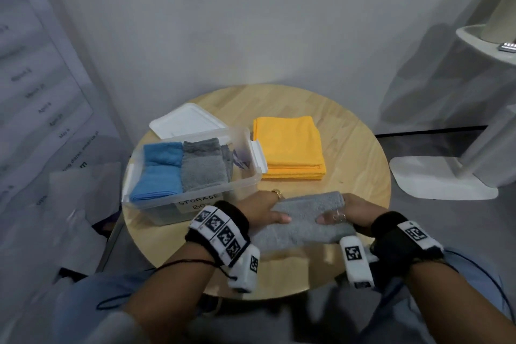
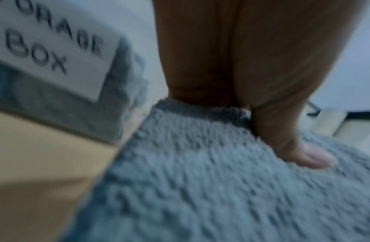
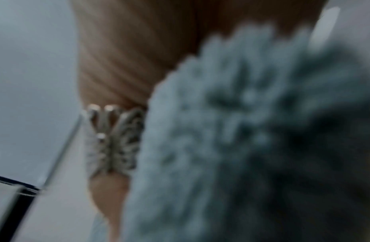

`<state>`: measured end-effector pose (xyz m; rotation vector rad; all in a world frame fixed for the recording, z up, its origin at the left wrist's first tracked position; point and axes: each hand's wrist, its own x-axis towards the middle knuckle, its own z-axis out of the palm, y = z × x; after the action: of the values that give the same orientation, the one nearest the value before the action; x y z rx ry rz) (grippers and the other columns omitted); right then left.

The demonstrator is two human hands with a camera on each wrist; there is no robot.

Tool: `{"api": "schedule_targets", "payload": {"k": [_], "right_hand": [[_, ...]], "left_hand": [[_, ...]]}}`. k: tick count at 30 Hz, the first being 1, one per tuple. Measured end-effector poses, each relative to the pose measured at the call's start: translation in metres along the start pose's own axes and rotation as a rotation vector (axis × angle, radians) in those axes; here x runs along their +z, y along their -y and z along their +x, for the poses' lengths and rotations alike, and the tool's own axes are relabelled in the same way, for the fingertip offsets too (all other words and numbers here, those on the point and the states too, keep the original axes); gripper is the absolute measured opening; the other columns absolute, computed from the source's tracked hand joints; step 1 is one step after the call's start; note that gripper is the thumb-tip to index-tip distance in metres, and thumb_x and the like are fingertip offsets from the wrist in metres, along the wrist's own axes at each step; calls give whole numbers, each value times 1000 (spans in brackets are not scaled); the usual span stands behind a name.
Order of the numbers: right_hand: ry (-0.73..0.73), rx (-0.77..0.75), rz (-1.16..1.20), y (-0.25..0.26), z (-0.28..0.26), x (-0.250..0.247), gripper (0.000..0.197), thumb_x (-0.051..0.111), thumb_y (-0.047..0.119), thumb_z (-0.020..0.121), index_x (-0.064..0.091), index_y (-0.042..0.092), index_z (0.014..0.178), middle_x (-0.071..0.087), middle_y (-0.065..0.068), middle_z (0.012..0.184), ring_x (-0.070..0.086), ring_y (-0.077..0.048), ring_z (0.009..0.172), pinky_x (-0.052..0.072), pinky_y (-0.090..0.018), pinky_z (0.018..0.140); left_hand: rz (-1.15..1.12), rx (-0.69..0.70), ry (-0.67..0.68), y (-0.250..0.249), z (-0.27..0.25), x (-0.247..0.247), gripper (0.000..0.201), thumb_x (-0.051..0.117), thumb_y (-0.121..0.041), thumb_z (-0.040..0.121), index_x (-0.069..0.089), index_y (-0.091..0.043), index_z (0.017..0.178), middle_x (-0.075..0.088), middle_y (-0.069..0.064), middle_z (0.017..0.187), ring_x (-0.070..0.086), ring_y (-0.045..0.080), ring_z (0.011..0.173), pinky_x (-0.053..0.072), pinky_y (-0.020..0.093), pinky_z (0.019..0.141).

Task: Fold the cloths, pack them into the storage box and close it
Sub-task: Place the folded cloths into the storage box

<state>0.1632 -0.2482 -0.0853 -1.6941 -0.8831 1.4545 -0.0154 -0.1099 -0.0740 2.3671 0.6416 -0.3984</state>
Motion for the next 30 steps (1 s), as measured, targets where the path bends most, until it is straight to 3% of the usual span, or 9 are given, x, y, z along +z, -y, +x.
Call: {"api": "schedule_targets", "payload": {"k": [3,6,10,15,17,20,25,28,30], "right_hand": [[-36,-244,-55,61,-3,14,26,74,21,54,59,13,74,64,-3,77,60,-18,70,48,-32,68],[-101,-479,-222,121,11,46,26,66,3,63,50,18,77,59,-3,76,56,-9,67,43,-25,60],[-191,-724,-693,175,36,99,37,63,-2,73,51,15,104,64,-18,97,60,-31,90,35,-32,59],[-147,-780,-1009,201,66,134,52,53,-5,81,39,3,130,59,-21,107,54,-32,98,19,-23,59],[-47,-728,-1087,197,86,147,46,50,-3,84,40,6,128,57,-18,114,54,-31,105,31,-24,73],[77,-522,-1283,177,116,165,52,54,14,87,33,16,134,45,-12,133,45,-33,123,35,-43,100],[291,-342,-1153,158,129,171,58,57,19,89,28,16,140,41,-15,137,46,-28,121,39,-31,89],[355,-315,-1019,160,128,165,57,49,31,95,23,27,145,32,-5,149,35,-23,134,26,-33,109],[293,-355,-893,163,133,160,53,44,21,97,25,30,146,30,-3,152,30,-22,139,19,-39,116]], "left_hand": [[163,69,-77,8,-31,-67,25,58,-22,92,57,-5,110,51,1,100,49,14,95,35,22,75],[360,75,-331,29,-45,-126,29,64,-17,83,65,-15,112,60,3,108,52,19,102,40,28,84],[271,103,-538,59,-58,-168,25,67,-1,76,70,-7,100,63,6,93,51,14,77,35,20,67],[144,77,-746,110,-62,-180,18,67,5,73,67,-6,88,60,3,85,53,15,64,45,18,64],[145,54,-716,133,-56,-174,19,66,9,71,66,-4,85,59,4,84,56,21,69,49,30,67],[305,-87,-440,155,-44,-162,20,66,-1,75,67,-1,95,62,14,99,58,27,90,39,24,76],[436,-195,-138,168,-34,-156,25,61,-6,83,64,0,107,61,16,111,58,29,103,40,25,82],[367,-292,-53,168,-36,-156,28,51,-7,88,62,-1,114,61,14,117,56,28,107,44,33,91],[272,-319,-42,166,-38,-160,27,48,-13,93,61,-1,113,61,11,112,55,26,104,41,31,91]]}}
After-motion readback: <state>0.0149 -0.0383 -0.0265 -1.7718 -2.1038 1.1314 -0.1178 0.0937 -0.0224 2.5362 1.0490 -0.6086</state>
